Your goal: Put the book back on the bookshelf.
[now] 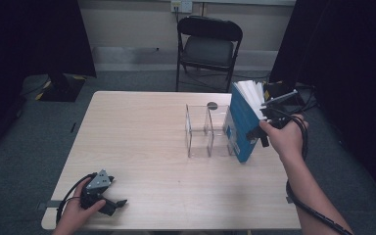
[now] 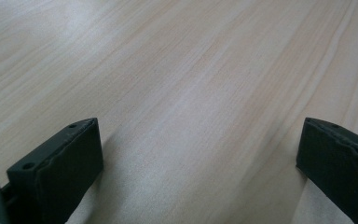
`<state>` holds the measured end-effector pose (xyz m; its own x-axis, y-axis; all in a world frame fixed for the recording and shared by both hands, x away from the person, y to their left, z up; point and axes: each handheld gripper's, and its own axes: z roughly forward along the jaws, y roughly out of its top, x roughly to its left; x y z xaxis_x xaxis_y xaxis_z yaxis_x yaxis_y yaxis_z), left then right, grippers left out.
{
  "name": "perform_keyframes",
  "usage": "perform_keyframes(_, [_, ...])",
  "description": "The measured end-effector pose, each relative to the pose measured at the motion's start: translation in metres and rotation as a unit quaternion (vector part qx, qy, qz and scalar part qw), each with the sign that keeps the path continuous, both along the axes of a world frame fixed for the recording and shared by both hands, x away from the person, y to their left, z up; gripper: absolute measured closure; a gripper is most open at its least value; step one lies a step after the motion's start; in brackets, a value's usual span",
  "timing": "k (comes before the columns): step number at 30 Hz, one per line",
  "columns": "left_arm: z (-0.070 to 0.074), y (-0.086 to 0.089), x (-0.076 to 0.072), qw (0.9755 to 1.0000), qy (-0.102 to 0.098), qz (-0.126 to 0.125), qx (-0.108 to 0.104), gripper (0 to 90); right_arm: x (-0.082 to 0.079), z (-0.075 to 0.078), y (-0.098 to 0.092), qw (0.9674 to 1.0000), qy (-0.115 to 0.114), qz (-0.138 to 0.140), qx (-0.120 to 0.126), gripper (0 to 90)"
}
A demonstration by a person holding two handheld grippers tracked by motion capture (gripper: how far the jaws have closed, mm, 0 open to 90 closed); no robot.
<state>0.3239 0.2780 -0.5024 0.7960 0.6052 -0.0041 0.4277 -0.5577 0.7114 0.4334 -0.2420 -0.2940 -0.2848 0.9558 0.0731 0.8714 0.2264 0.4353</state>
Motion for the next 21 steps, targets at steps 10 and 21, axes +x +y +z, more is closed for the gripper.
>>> perform_keyframes(10, [-0.001, 0.0, 0.0, 1.0, -0.002, 0.001, -0.004, 0.0, -0.009, -0.009, 0.001, 0.9998, 0.002, 0.019, 0.011, 19.3])
perform_keyframes(21, [-0.001, 0.0, 0.0, 1.0, -0.003, 0.002, -0.006, 0.0, -0.018, -0.02, 0.006, 0.9991, -0.003, 0.039, 0.019, 19.4])
